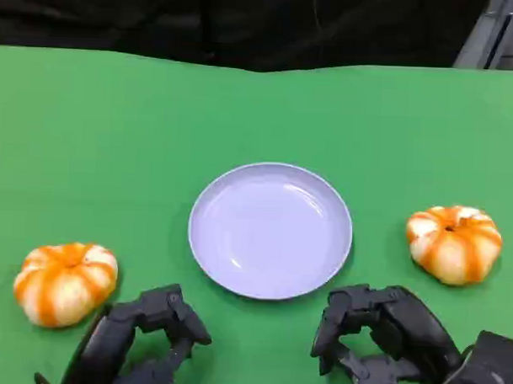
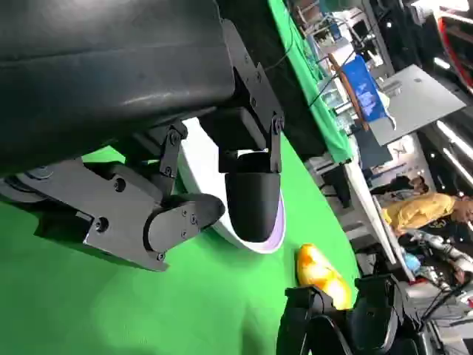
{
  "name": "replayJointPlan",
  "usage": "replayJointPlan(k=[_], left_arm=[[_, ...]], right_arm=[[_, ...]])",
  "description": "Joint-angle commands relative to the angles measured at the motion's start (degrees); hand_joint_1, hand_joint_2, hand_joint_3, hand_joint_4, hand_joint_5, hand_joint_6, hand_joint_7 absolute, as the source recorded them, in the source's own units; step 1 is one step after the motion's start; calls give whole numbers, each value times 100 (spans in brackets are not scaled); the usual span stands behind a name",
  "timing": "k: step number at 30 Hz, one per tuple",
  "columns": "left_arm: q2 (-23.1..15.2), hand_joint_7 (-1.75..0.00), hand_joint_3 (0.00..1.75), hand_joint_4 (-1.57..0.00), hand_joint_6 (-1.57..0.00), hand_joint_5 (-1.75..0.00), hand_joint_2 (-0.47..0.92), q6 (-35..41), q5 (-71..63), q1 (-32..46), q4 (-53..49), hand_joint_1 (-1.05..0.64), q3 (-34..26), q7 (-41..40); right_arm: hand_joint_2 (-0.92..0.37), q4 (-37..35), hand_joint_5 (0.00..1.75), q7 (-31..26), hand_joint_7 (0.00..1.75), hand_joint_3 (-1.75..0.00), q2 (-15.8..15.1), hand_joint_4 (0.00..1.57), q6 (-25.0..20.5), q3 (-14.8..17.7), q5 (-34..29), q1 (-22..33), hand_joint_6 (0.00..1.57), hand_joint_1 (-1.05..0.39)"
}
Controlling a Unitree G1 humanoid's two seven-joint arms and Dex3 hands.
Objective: Grasp the bread from the table and place it into the plate.
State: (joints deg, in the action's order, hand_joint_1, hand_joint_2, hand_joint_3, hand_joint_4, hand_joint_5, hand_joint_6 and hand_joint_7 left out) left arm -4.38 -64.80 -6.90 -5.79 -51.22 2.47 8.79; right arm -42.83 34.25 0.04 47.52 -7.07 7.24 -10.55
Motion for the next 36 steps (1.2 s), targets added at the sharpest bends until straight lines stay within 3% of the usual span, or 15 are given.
replayJointPlan(k=[1,12,17,19,20,23,26,28,31,33,36], left_arm=[[-134,-120,74,-74,-79,-149,77,-26,13,-11,-7,-8,-18,-37],[-142,-119,73,-75,-80,-148,77,-19,-38,-13,5,-9,-23,-81],[-128,-107,63,-77,-83,-139,81,-71,-129,-2,17,-6,-67,-255],[-111,-88,49,-79,-90,-129,87,-22,-116,4,22,-6,-88,-322],[-100,-69,39,-80,-95,-116,89,7,-88,8,28,-7,-91,-331],[-59,-47,29,-82,-101,-100,92,74,34,18,54,-8,-95,-308],[0,-13,23,-93,-110,-61,92,168,257,36,115,-9,-107,-217],[5,-4,20,-98,-111,-48,92,206,336,48,149,-9,-95,-180],[15,-2,20,-99,-112,-44,92,291,502,77,222,-9,-94,-85],[27,-1,17,-98,-103,-28,92,407,729,117,335,-15,-114,59],[17,0,14,-94,-92,-17,92,481,1037,163,514,-22,-128,295]], right_arm=[[-59,53,131,-21,102,-104,-61,94,0,35,-26,-14,94,8],[-59,40,131,-30,102,-104,-62,95,-5,30,-33,-20,94,8],[-59,4,131,-11,102,-104,-57,95,28,37,-17,-33,94,9],[-59,5,131,-9,102,-105,-55,95,22,37,-13,-32,94,8],[-59,4,131,-10,102,-105,-55,95,23,36,-16,-34,94,8],[-58,-2,130,-11,102,-105,-54,95,26,39,-15,-38,94,8],[-58,-23,130,-8,102,-106,-50,95,47,41,-14,-55,95,7],[-57,-26,130,-9,103,-107,-50,95,53,40,-17,-58,95,7],[-57,-27,131,12,103,-107,-42,95,37,41,7,-56,94,7],[-57,-10,130,12,102,-107,-38,95,11,38,11,-45,94,8],[-58,-5,130,-7,103,-107,-43,95,30,39,-9,-35,94,9]])
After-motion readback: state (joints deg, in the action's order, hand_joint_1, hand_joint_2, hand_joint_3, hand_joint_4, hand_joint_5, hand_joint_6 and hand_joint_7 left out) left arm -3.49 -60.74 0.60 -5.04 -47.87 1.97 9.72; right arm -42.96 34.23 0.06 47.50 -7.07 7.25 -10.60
